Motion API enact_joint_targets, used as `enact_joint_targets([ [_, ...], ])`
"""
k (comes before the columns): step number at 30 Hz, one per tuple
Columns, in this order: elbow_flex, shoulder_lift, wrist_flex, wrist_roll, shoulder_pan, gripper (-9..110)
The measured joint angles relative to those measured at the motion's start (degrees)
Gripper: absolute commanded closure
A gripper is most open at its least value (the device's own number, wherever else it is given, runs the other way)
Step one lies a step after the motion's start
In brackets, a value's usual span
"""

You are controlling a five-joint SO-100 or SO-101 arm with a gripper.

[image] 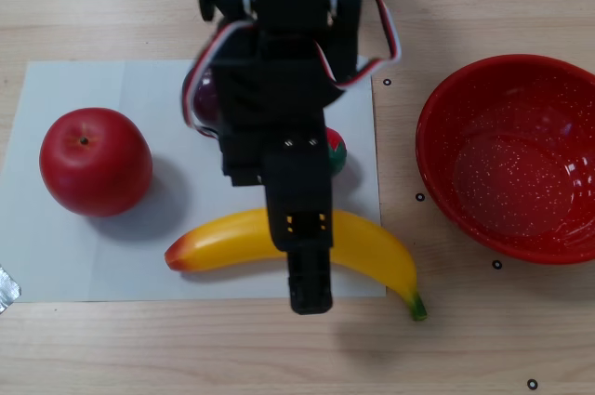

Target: Grasp the banana and put it in the red bowl.

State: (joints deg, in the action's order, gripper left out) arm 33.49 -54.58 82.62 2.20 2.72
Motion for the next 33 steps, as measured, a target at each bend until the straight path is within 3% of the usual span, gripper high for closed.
enact_joint_targets([
  [10, -0.44, 3.60, 0.88, 0.88, -0.18, 58],
  [18, -0.44, 5.54, 0.88, 0.88, -0.18, 66],
  [27, -0.44, 5.63, 0.70, 0.44, -0.26, 100],
  [33, -0.62, 5.54, 0.79, 1.23, -0.26, 101],
])
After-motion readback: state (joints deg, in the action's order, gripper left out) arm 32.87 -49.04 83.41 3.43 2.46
